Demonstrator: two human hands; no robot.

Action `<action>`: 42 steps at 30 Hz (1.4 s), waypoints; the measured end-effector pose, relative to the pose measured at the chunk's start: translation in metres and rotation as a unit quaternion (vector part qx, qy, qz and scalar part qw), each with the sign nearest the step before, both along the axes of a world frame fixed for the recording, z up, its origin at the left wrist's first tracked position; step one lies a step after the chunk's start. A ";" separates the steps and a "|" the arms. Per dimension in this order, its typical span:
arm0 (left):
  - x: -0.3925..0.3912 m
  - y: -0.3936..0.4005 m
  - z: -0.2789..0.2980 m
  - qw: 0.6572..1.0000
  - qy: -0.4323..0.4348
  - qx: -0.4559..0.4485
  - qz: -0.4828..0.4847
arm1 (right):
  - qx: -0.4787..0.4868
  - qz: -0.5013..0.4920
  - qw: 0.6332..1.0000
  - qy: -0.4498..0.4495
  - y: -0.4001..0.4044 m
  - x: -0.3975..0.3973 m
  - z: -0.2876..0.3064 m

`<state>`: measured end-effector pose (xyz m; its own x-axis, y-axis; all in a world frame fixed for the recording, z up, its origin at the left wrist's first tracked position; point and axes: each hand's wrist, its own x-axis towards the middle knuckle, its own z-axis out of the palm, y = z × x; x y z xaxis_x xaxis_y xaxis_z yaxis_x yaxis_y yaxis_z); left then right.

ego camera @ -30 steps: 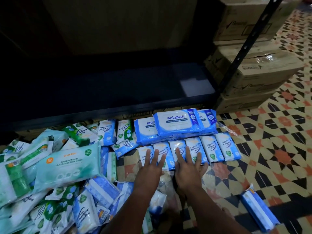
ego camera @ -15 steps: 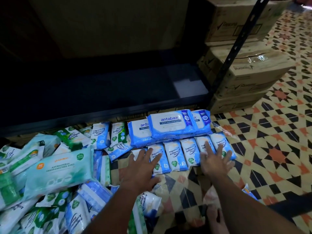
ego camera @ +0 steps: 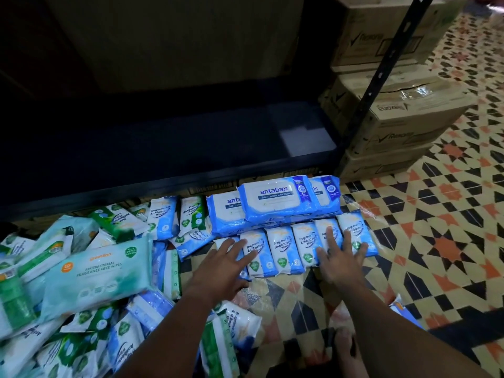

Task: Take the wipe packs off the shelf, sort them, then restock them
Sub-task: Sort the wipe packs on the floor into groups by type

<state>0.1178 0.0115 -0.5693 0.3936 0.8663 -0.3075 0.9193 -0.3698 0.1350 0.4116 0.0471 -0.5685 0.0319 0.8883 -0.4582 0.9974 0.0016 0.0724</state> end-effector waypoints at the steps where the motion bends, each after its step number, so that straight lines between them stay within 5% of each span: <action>1: -0.001 0.000 0.000 1.000 0.006 -0.006 -0.002 | -0.005 0.011 1.000 0.001 0.002 0.002 -0.003; 8: -0.011 -0.002 0.013 0.998 -0.042 -0.033 0.020 | 0.084 -0.160 0.977 0.112 -0.008 -0.017 0.002; 13: -0.033 -0.011 0.032 0.980 -0.113 0.052 0.156 | 0.130 0.003 0.975 0.178 -0.041 -0.061 0.018; 19: -0.057 -0.023 0.028 0.971 0.078 -0.002 0.227 | 0.098 0.204 0.945 0.236 -0.092 -0.116 0.016; 26: -0.050 -0.023 0.029 0.954 0.130 -0.050 0.266 | 0.018 0.181 0.946 0.270 -0.119 -0.145 -0.001; 33: -0.052 -0.002 0.026 0.944 0.156 -0.018 0.291 | 0.011 0.244 0.934 0.260 -0.102 -0.140 -0.019; 42: -0.052 -0.006 0.022 0.940 0.153 0.035 0.304 | 0.014 0.197 0.932 0.304 -0.103 -0.150 -0.013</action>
